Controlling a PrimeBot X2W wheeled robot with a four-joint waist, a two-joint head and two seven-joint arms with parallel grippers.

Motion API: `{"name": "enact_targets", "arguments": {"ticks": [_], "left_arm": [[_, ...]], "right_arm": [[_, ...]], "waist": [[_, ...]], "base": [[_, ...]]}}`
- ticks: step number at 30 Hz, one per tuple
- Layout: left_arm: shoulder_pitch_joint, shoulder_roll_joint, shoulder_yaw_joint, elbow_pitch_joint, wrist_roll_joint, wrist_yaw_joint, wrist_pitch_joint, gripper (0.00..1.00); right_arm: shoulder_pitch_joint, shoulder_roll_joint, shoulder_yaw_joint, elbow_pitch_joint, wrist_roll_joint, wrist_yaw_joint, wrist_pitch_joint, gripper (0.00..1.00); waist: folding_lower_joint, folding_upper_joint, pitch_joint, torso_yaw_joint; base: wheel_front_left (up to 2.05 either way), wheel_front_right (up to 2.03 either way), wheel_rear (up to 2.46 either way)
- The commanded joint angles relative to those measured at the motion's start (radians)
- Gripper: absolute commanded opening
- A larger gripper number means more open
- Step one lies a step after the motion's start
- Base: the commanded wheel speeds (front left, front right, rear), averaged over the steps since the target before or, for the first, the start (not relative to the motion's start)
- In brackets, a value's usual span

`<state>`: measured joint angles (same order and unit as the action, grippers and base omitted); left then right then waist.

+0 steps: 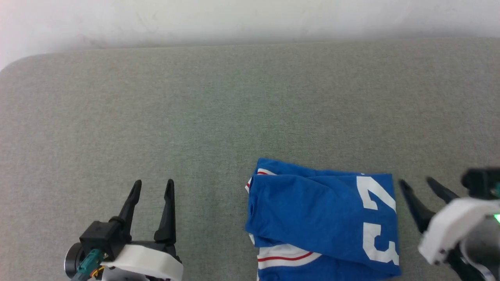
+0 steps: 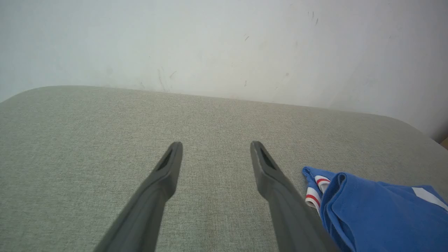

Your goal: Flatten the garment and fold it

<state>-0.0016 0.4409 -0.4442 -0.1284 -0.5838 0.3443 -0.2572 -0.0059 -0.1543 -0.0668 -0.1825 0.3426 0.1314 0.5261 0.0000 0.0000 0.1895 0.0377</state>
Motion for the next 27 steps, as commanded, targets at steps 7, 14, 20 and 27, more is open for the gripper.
{"name": "enact_targets", "arguments": {"ticks": [7,14,20,27], "left_arm": [[0.002,-0.003,0.010,-0.010,0.012,0.001,-0.004,1.00],[-0.015,0.009,0.001,-0.017,0.020,-0.002,0.013,1.00],[-0.017,0.017,-0.004,-0.027,0.025,0.003,0.025,1.00],[-0.027,0.020,-0.015,-0.031,0.031,0.004,0.035,1.00]], "right_arm": [[0.110,0.028,-0.059,-0.016,-0.002,-0.001,0.006,1.00],[0.088,0.056,-0.008,0.084,0.032,-0.001,0.021,1.00],[0.061,0.068,0.001,0.186,0.033,-0.001,0.025,1.00],[0.034,0.085,-0.007,0.265,0.068,-0.001,0.029,0.00]], "waist": [[0.0000,0.0000,0.020,-0.027],[0.0000,0.0000,0.022,-0.008],[0.0000,0.0000,0.026,0.021],[0.0000,0.0000,0.020,0.037]], "base": [[0.00,0.00,0.00],[0.00,0.00,0.00],[0.00,0.00,0.00],[0.00,0.00,0.00]]}}
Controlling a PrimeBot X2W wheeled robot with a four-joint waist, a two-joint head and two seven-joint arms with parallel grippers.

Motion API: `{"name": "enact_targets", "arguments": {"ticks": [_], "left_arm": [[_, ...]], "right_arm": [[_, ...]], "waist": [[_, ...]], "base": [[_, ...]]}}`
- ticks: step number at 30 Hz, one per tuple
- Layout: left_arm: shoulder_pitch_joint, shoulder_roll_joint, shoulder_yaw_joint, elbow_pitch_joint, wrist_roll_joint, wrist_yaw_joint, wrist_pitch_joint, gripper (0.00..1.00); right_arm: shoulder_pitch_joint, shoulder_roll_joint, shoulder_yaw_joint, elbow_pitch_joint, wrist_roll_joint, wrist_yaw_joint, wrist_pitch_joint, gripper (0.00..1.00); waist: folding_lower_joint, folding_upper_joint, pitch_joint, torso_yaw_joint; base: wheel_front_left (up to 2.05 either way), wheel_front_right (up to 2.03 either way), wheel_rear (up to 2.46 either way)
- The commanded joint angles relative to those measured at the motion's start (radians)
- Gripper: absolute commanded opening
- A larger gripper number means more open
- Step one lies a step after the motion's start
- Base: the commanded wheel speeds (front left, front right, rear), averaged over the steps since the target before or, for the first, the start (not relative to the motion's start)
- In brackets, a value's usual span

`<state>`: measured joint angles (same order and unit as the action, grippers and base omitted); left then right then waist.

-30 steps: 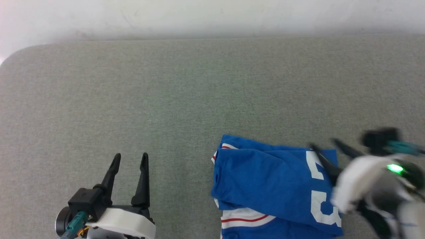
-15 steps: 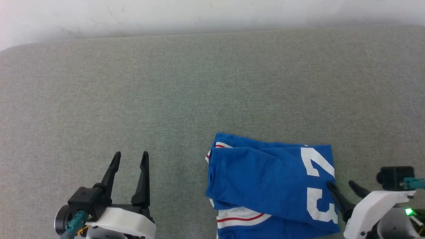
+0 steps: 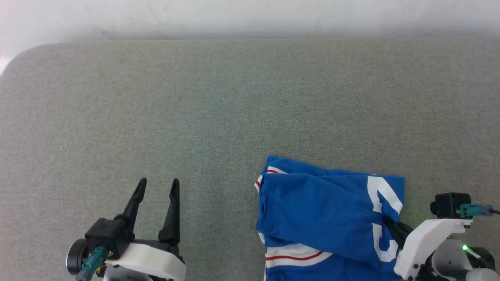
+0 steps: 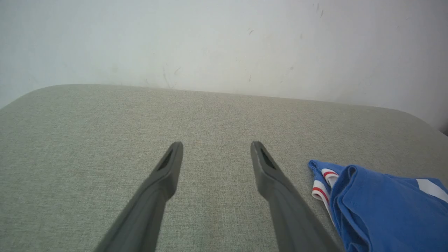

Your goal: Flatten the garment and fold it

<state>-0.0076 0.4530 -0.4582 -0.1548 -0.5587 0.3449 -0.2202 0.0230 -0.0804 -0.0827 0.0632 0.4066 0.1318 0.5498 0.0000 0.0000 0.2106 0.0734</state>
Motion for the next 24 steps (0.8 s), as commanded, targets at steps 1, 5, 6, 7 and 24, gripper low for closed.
{"name": "enact_targets", "arguments": {"ticks": [1,5,6,7,24], "left_arm": [[-0.025,0.008,-0.003,-0.006,0.009,0.004,0.000,1.00],[-0.035,0.007,-0.009,-0.019,0.019,0.009,0.001,1.00],[-0.036,0.007,-0.009,-0.023,0.022,0.011,0.000,1.00],[-0.038,0.008,-0.009,-0.026,0.024,0.012,0.001,1.00],[-0.159,0.065,0.004,-0.073,0.093,0.030,0.047,1.00]], "right_arm": [[0.000,0.012,0.009,0.022,0.003,-0.001,0.000,0.00],[-0.029,-0.002,0.018,0.011,-0.011,-0.001,-0.025,0.00],[-0.042,-0.009,0.021,0.006,-0.012,-0.001,-0.031,0.00],[-0.056,-0.016,0.024,0.001,-0.012,-0.001,-0.036,0.00],[-0.353,-0.319,0.075,0.003,-0.033,-0.001,-0.020,0.00]], "waist": [[0.0000,0.0000,-0.004,0.002],[0.0000,0.0000,-0.012,-0.013],[0.0000,0.0000,-0.012,-0.020],[0.0000,0.0000,-0.012,-0.029],[0.0000,0.0000,0.086,-0.231]], "base": [[0.00,0.00,0.00],[0.00,0.00,0.00],[0.00,0.00,0.00],[0.00,0.00,0.00],[0.00,0.00,0.00]]}}
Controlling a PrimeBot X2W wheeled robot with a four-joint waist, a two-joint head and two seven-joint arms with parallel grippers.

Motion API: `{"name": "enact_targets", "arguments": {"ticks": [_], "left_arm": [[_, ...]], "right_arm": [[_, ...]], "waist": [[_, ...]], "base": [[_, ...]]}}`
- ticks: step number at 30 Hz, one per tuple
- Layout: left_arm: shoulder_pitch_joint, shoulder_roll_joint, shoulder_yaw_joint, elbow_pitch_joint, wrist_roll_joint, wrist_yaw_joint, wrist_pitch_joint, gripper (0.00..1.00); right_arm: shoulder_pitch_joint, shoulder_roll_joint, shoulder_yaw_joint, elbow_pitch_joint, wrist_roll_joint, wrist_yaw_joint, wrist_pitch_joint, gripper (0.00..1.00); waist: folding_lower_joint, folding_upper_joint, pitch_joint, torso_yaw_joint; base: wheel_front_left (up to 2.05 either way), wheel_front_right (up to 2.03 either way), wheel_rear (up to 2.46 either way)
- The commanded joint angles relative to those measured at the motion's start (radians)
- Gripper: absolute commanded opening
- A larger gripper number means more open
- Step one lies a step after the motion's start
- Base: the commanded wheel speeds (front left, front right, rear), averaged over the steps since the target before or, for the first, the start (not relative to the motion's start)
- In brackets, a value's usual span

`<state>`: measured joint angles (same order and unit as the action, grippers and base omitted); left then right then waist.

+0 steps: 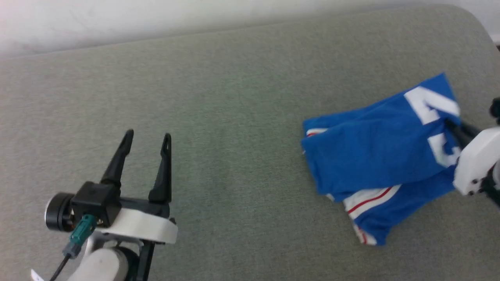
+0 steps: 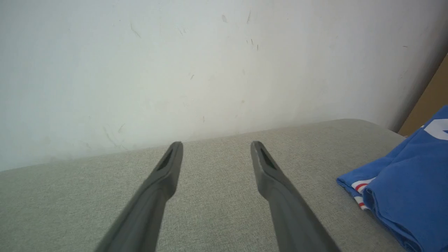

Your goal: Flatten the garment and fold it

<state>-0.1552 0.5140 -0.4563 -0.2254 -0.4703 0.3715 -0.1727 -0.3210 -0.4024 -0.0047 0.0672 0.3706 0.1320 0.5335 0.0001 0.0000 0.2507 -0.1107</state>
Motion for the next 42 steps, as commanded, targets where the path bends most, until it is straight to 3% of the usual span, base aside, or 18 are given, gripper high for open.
{"name": "enact_targets", "arguments": {"ticks": [1,8,15,23,33,34,35,36,37,38,42], "left_arm": [[-0.024,0.007,0.004,-0.007,0.013,0.005,0.001,1.00],[-0.126,0.023,0.007,-0.030,0.067,0.008,0.012,1.00],[-0.234,0.047,0.017,-0.063,0.141,0.023,0.022,1.00],[-0.308,0.039,0.000,-0.090,0.214,0.035,-0.010,1.00],[-0.312,0.029,0.011,-0.110,0.214,0.054,-0.031,1.00],[-0.310,0.028,0.013,-0.109,0.213,0.057,-0.033,1.00],[-0.308,0.027,0.017,-0.107,0.216,0.063,-0.038,1.00],[-0.305,0.027,0.019,-0.104,0.218,0.067,-0.041,1.00],[-0.302,0.025,0.023,-0.101,0.220,0.073,-0.045,1.00],[-0.299,0.031,0.022,-0.095,0.233,0.077,-0.048,1.00],[-0.281,0.028,0.013,-0.071,0.246,0.088,-0.056,1.00]], "right_arm": [[-0.023,-0.017,-0.002,0.002,0.002,-0.001,-0.008,0.00],[-0.116,-0.140,-0.003,0.048,0.002,-0.001,-0.059,0.00],[-0.225,-0.221,-0.020,0.143,-0.016,-0.001,-0.142,0.00],[-0.313,-0.247,-0.068,0.314,-0.074,-0.001,-0.220,0.00],[-0.357,-0.236,-0.081,0.461,-0.105,-0.001,-0.272,0.00],[-0.359,-0.236,-0.084,0.471,-0.108,-0.001,-0.275,0.05],[-0.360,-0.237,-0.089,0.479,-0.112,-0.001,-0.278,0.31],[-0.361,-0.237,-0.092,0.485,-0.117,-0.001,-0.281,0.46],[-0.361,-0.238,-0.094,0.489,-0.121,-0.001,-0.284,0.77],[-0.360,-0.238,-0.095,0.492,-0.125,-0.001,-0.287,1.00],[-0.347,-0.233,-0.106,0.492,-0.134,-0.001,-0.301,1.00]], "waist": [[-0.0001,0.0000,0.059,-0.060],[-0.0001,0.0000,0.175,-0.118],[-0.0001,0.0000,0.306,-0.128],[-0.0001,0.0000,0.388,-0.115],[-0.0001,0.0000,0.403,-0.097],[-0.0001,0.0000,0.400,-0.096],[-0.0001,0.0000,0.395,-0.094],[-0.0001,0.0000,0.388,-0.094],[-0.0001,0.0000,0.381,-0.093],[-0.0001,0.0000,0.372,-0.092],[-0.0001,0.0000,0.322,-0.087]], "base": [[0.00,0.00,0.00],[0.00,0.00,0.00],[0.00,0.00,0.00],[0.00,0.00,0.00],[0.00,0.00,0.00],[0.00,0.00,0.00],[0.00,0.00,0.00],[0.00,0.00,0.00],[0.00,0.00,0.00],[0.00,0.00,0.00],[0.00,0.00,0.00]]}}
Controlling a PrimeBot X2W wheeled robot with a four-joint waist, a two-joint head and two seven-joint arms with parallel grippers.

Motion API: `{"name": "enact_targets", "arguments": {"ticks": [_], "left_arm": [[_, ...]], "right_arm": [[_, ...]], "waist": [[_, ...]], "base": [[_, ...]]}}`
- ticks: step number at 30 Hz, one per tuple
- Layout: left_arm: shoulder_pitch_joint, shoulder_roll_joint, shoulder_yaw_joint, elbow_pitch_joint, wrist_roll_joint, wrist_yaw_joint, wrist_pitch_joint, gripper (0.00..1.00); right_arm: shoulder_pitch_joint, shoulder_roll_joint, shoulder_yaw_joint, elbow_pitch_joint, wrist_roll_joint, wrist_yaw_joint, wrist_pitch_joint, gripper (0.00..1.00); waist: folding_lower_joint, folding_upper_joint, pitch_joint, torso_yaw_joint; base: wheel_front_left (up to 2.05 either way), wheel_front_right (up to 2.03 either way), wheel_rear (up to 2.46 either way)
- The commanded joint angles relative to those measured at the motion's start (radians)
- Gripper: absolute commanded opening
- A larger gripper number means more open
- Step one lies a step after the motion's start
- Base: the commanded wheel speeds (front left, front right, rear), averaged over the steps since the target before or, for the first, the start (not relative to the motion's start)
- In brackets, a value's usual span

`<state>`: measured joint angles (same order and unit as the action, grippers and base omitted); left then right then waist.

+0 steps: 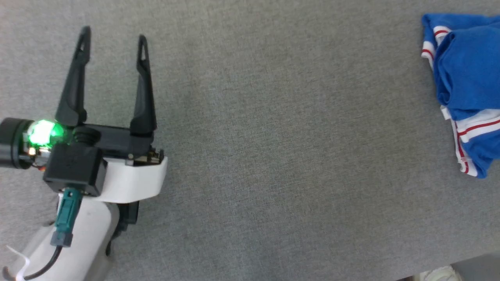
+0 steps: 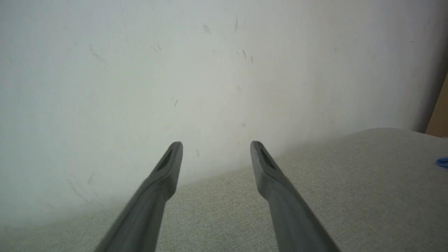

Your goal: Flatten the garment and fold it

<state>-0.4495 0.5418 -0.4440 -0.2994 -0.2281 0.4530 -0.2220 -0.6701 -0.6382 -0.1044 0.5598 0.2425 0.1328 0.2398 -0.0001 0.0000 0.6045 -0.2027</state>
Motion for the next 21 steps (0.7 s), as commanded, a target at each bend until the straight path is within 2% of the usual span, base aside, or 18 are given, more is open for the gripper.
{"name": "enact_targets", "arguments": {"ticks": [1,6,12,21], "left_arm": [[0.021,-0.005,0.000,0.007,-0.001,0.009,-0.009,1.00],[0.071,-0.034,0.012,0.026,-0.044,0.017,-0.024,1.00],[0.145,-0.048,0.025,0.048,-0.068,0.032,-0.033,1.00],[0.299,-0.071,0.066,0.046,-0.118,0.043,-0.039,1.00]], "right_arm": [[0.009,0.005,-0.008,-0.003,-0.005,-0.002,-0.008,1.00],[0.058,0.031,-0.027,-0.046,0.010,-0.002,-0.018,1.00],[0.154,0.092,-0.049,-0.153,0.046,-0.002,-0.042,1.00],[0.359,0.273,-0.098,-0.425,0.042,-0.002,-0.100,1.00]], "waist": [[0.0001,0.0000,-0.047,0.007],[0.0001,0.0000,-0.136,0.024],[0.0001,0.0000,-0.244,0.053],[0.0001,0.0000,-0.406,0.104]], "base": [[0.00,0.00,0.00],[0.00,0.00,0.00],[0.00,0.00,0.00],[0.00,0.00,0.00]]}}
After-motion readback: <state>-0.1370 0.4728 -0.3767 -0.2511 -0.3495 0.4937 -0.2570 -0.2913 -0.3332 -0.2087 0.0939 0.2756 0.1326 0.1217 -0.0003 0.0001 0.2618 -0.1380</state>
